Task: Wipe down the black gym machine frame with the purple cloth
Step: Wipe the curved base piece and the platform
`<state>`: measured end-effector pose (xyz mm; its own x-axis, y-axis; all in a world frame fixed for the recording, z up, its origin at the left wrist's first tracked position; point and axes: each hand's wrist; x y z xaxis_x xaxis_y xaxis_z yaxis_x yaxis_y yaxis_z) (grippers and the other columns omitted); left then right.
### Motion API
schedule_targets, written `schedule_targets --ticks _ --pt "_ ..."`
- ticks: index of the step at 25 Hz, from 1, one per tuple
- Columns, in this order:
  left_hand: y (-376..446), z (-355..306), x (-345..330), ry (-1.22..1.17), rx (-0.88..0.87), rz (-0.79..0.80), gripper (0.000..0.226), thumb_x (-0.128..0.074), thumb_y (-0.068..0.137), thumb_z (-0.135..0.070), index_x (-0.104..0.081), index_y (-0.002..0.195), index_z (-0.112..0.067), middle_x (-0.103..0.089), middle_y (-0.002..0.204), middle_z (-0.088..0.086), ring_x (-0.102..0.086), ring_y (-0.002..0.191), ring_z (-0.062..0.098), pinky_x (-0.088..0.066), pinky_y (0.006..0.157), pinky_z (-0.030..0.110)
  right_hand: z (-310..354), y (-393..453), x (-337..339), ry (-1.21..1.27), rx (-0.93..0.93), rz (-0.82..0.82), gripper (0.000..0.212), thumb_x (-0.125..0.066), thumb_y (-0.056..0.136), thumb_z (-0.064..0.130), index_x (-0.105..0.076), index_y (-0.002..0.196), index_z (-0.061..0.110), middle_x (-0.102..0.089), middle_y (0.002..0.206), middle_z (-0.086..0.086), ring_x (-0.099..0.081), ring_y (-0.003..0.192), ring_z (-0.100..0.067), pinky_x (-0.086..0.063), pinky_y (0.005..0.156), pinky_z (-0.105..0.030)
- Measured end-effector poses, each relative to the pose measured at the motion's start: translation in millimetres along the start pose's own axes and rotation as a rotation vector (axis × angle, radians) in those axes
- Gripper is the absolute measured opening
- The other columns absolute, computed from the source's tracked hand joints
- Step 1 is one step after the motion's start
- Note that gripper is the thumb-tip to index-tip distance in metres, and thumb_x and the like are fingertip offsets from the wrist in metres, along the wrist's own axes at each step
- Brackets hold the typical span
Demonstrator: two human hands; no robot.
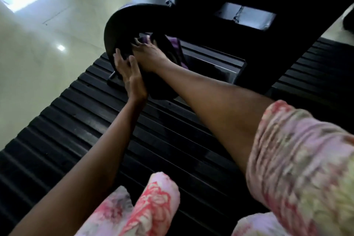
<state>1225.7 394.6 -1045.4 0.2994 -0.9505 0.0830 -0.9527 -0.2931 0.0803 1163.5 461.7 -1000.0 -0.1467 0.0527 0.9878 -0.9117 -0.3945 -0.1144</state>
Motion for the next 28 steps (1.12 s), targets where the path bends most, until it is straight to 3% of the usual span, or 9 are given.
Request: schedule_targets --ticks 3,5,7,10,14,17,19,24,28 --pt "-2 2 -5 0.144 0.036 -0.027 0.049 -0.022 0.106 -0.029 -0.018 0.151 -0.010 -0.013 0.159 0.007 -0.015 0.146 0.019 -0.006 0.119 0.036 -8 -19 -4 0.056 -0.113 -0.034 0.059 -0.032 0.096 0.051 -0.022 0.150 0.028 -0.014 0.159 0.006 -0.001 0.145 -0.038 0.000 0.110 -0.066" --pt "-1 9 4 0.470 0.014 0.070 0.047 -0.019 0.106 -0.030 -0.019 0.151 -0.019 -0.011 0.160 0.002 -0.011 0.146 0.020 -0.002 0.118 0.041 -15 -53 -3 0.052 -0.152 -0.054 0.065 -0.040 0.091 0.057 -0.023 0.149 0.032 -0.014 0.158 0.010 -0.002 0.144 -0.040 -0.004 0.102 -0.075" --pt "0 11 12 0.871 -0.084 0.144 0.049 -0.020 0.104 -0.040 -0.021 0.151 -0.024 -0.006 0.161 0.000 -0.004 0.148 0.020 0.005 0.116 0.049 -25 -91 -4 0.001 -0.232 -0.046 0.073 -0.045 0.089 0.058 -0.022 0.150 0.025 -0.015 0.158 0.007 -0.007 0.143 -0.041 -0.012 0.100 -0.075" --pt "0 6 8 1.091 -0.105 0.158 0.060 -0.023 0.100 -0.051 -0.019 0.151 -0.020 -0.002 0.161 0.003 0.002 0.148 0.020 0.011 0.113 0.055 -36 -136 -12 -0.059 -0.399 -0.040 0.077 -0.042 0.092 0.053 -0.014 0.151 0.011 -0.011 0.159 -0.005 -0.012 0.142 -0.044 -0.019 0.104 -0.069" --pt "-9 -7 -5 1.113 -0.090 0.144 0.064 -0.028 0.101 -0.043 -0.016 0.151 -0.006 0.003 0.161 0.008 0.004 0.148 0.021 0.007 0.116 0.048 -33 -160 -19 -0.168 -0.432 -0.026 0.067 -0.039 0.098 0.040 -0.018 0.148 0.000 -0.022 0.154 -0.021 -0.028 0.134 -0.049 -0.030 0.101 -0.063" --pt "-27 -10 -14 0.983 -0.237 0.255 0.058 -0.036 0.101 -0.034 -0.018 0.151 -0.011 -0.004 0.161 0.005 0.004 0.148 0.019 0.007 0.116 0.041 -28 -174 -30 -0.405 -0.344 -0.029 0.044 -0.046 0.088 0.026 -0.060 0.126 0.008 -0.062 0.125 -0.015 -0.063 0.104 -0.037 -0.052 0.079 -0.047" --pt "-43 -10 -23 0.941 -0.350 0.358 0.053 -0.037 0.101 -0.027 -0.022 0.151 -0.013 -0.012 0.160 0.004 0.001 0.148 0.017 0.007 0.116 0.037 -37 -190 -40 -0.439 -0.180 -0.089 0.039 -0.041 0.083 0.016 -0.074 0.103 0.012 -0.072 0.104 -0.011 -0.068 0.083 -0.032 -0.054 0.067 -0.038" --pt "-63 -6 -30 0.750 -0.492 0.501 0.045 -0.045 0.099 -0.015 -0.039 0.143 -0.009 -0.031 0.154 0.006 -0.013 0.147 0.018 0.002 0.117 0.036 -67 -254 -54 -0.595 0.332 -0.305 0.043 -0.029 0.095 0.004 -0.072 0.097 0.013 -0.071 0.101 -0.004 -0.065 0.093 -0.028 -0.044 0.088 -0.040" --pt "-81 -1 -40 0.748 -0.672 0.635 0.054 -0.045 0.093 -0.029 -0.040 0.142 -0.007 -0.036 0.151 0.008 -0.015 0.143 0.013 0.001 0.117 0.035 -100 -326 -58 -0.455 0.343 -0.382 0.052 -0.017 0.101 0.012 -0.069 0.109 0.012 -0.070 0.110 -0.004 -0.064 0.096 -0.026 -0.040 0.091 -0.040"
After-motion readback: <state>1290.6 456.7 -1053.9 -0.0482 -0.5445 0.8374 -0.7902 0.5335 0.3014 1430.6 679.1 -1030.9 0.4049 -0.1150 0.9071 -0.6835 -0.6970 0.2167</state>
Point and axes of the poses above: each hand's wrist, its own y-axis towards the middle knuckle, its own x-axis out of the back of the hand, z = x × y
